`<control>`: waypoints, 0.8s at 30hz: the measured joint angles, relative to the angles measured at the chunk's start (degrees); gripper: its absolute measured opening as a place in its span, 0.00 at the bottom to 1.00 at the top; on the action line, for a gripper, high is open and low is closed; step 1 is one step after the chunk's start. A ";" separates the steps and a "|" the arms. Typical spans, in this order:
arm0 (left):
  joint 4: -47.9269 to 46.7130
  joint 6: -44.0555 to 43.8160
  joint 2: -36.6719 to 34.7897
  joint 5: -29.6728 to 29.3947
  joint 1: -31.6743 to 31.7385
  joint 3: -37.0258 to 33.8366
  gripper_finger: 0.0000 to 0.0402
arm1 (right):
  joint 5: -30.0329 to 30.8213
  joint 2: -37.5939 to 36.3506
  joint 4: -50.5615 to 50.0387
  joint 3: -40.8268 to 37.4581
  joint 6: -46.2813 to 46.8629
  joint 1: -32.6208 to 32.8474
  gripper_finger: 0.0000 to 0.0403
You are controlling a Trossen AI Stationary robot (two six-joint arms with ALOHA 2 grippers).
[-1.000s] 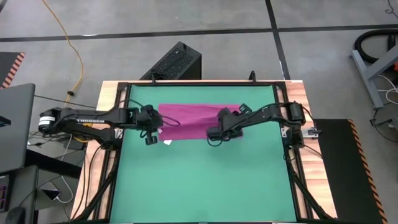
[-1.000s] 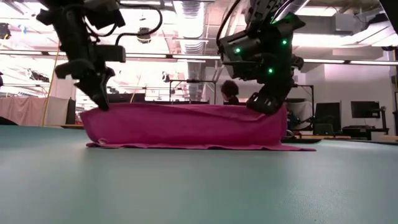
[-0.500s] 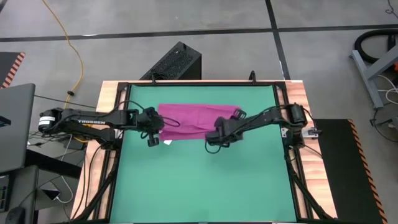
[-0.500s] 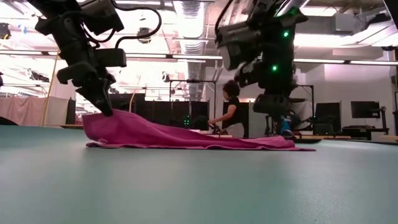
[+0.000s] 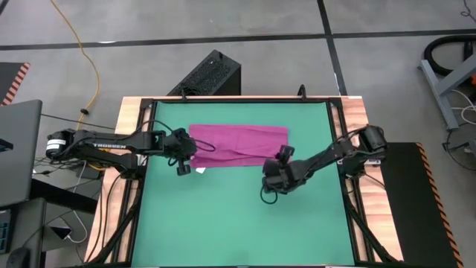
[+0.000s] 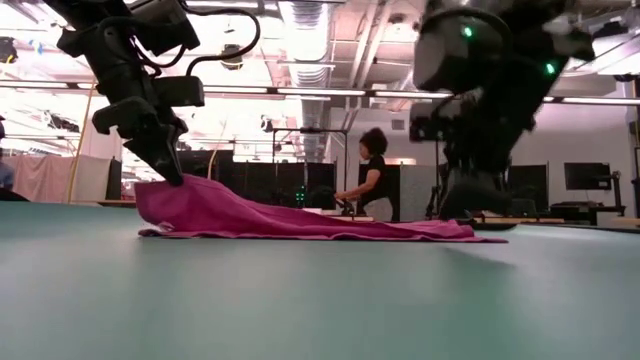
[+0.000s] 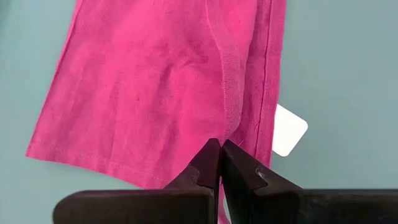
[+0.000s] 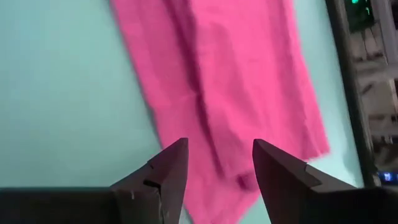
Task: Roll towel into tight, uniform cylinder
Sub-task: Fold the pink towel
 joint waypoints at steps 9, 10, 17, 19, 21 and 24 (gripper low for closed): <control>0.50 1.07 -0.02 -0.02 0.00 0.00 0.00 | 0.47 0.32 9.97 -4.05 -8.02 -4.63 0.47; 0.56 1.17 -0.02 -0.02 0.00 0.00 0.00 | -0.36 0.34 10.29 -4.08 -8.95 -4.95 0.47; 1.44 1.53 -0.02 -0.02 0.00 0.00 0.00 | -3.76 0.40 12.62 -4.10 -11.52 -6.08 0.46; 1.42 1.53 -0.02 -0.02 0.00 0.00 0.00 | -3.88 0.40 12.79 -4.10 -11.52 -6.36 0.46; 1.42 1.53 -0.02 -0.02 0.00 0.00 0.00 | -3.86 0.42 12.75 -4.10 -11.51 -6.70 0.46; 1.39 2.00 -0.02 -0.02 0.00 0.00 0.00 | -4.56 0.42 12.95 -4.10 -11.53 -7.33 0.44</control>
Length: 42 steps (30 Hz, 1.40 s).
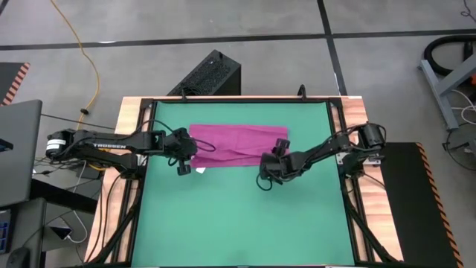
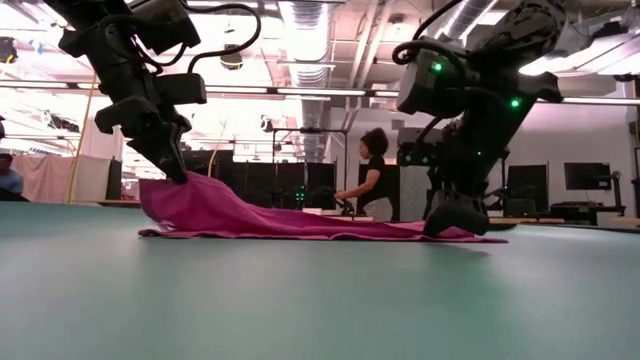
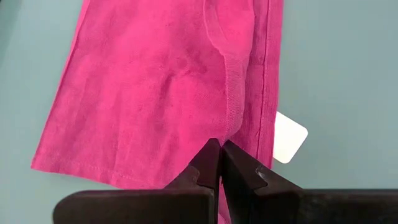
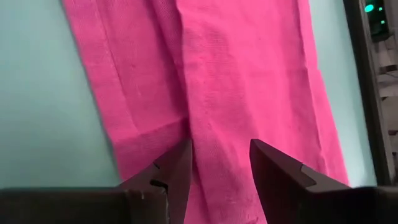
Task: Roll towel into tight, uniform cylinder
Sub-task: Fold the pink towel
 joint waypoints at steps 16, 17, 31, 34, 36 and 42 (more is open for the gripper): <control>-0.07 0.10 0.00 0.00 0.01 0.00 0.00 | -0.63 0.02 -0.33 0.00 0.26 -0.30 0.03; -0.08 0.09 0.00 0.00 0.01 0.00 0.00 | -0.61 0.02 -0.34 0.00 0.31 -0.22 0.03; -5.79 3.51 0.00 -6.82 0.02 4.01 0.00 | 16.49 -0.10 -28.02 15.59 9.97 4.03 0.01; -4.27 6.55 0.00 -11.63 0.04 6.03 0.00 | 21.31 -0.13 -34.88 19.41 13.48 1.97 0.01; -2.18 9.56 0.00 -15.67 0.21 7.01 0.00 | 23.34 -0.13 -38.05 21.33 14.49 -0.10 0.00; 7.23 19.32 0.00 -21.70 2.86 8.04 0.00 | 29.20 -0.13 -42.43 25.37 14.43 -7.42 0.00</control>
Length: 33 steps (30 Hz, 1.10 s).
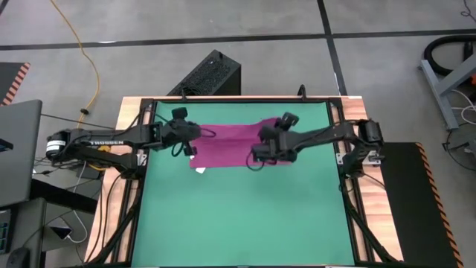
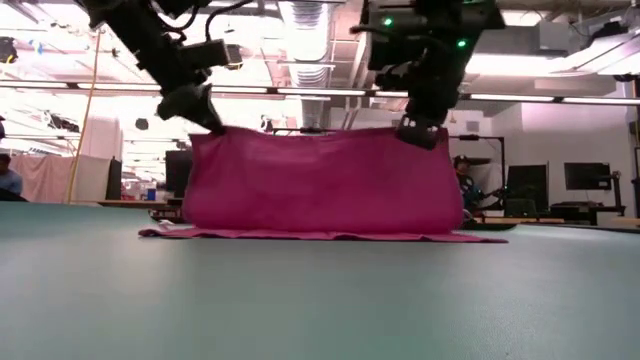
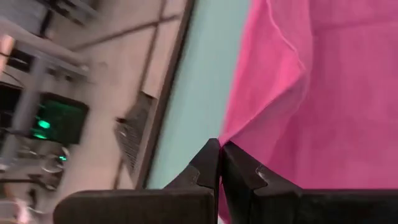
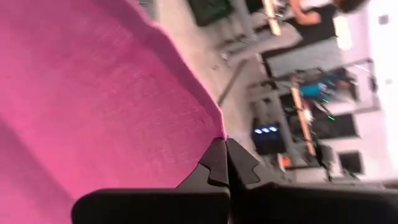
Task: Roll towel into tight, uniform cylinder
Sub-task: Fold the pink towel
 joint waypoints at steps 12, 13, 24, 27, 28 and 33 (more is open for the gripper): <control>11.77 12.21 0.00 5.47 14.51 0.00 0.00 | 4.74 0.00 4.78 4.90 -3.04 -13.07 0.00; 11.87 11.57 0.00 6.78 15.93 0.00 0.00 | 3.83 0.00 5.86 4.90 -3.04 -13.66 0.00; 10.52 5.43 0.04 16.76 21.13 -3.63 0.00 | -6.68 0.07 12.98 2.02 -2.14 -13.54 0.01; 9.63 6.12 0.04 13.96 20.09 -3.63 0.00 | -7.61 0.11 10.75 0.19 0.82 -11.47 0.01; 9.18 8.44 0.04 11.98 19.42 -3.62 0.00 | -8.13 0.15 8.89 -0.05 2.40 -10.66 0.01; 12.98 17.48 -0.03 -1.37 16.82 -0.52 0.00 | -8.47 0.15 5.92 -2.34 6.81 -7.65 0.01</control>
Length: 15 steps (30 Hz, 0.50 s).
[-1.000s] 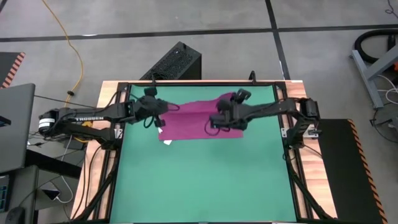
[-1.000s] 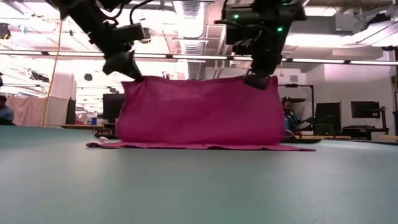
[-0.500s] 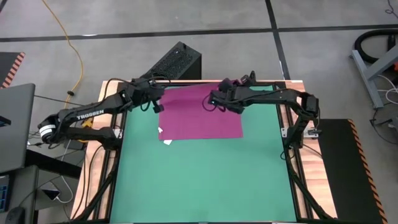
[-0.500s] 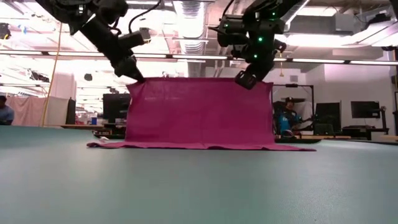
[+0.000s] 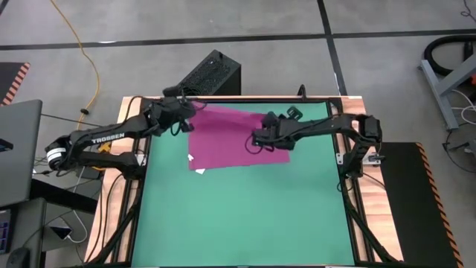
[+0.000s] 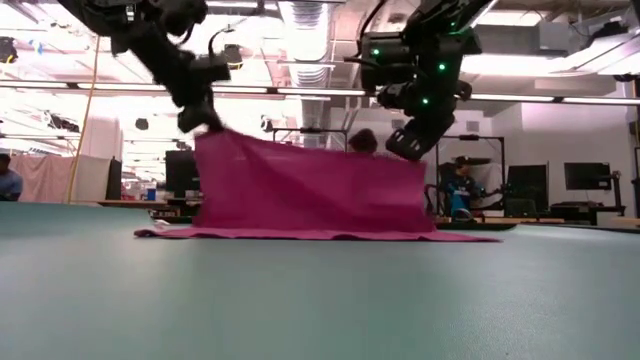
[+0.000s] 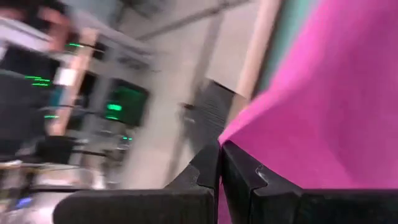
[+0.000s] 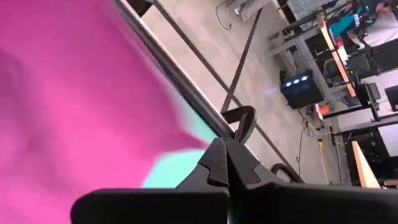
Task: Roll towel into tight, uniform cylinder
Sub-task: Fold the pink towel
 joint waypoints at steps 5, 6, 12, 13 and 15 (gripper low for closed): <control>-1.66 2.15 0.16 0.66 0.02 0.67 0.00 | -0.19 0.00 0.14 -1.70 1.54 0.05 0.01; -2.05 1.90 0.08 1.55 0.09 0.68 0.00 | -0.16 0.00 -0.04 -1.85 2.01 -0.12 0.01; -5.94 -0.20 0.97 5.00 0.24 0.72 0.00 | -5.29 0.00 5.16 -1.86 -4.59 -0.80 0.02; -6.58 -0.74 1.22 5.01 0.27 0.72 0.00 | -8.89 0.00 7.38 -1.98 -7.77 -0.80 0.03; -7.04 -1.61 2.01 4.97 0.31 0.72 0.00 | -18.86 -0.07 14.08 -3.35 -15.12 -1.79 0.08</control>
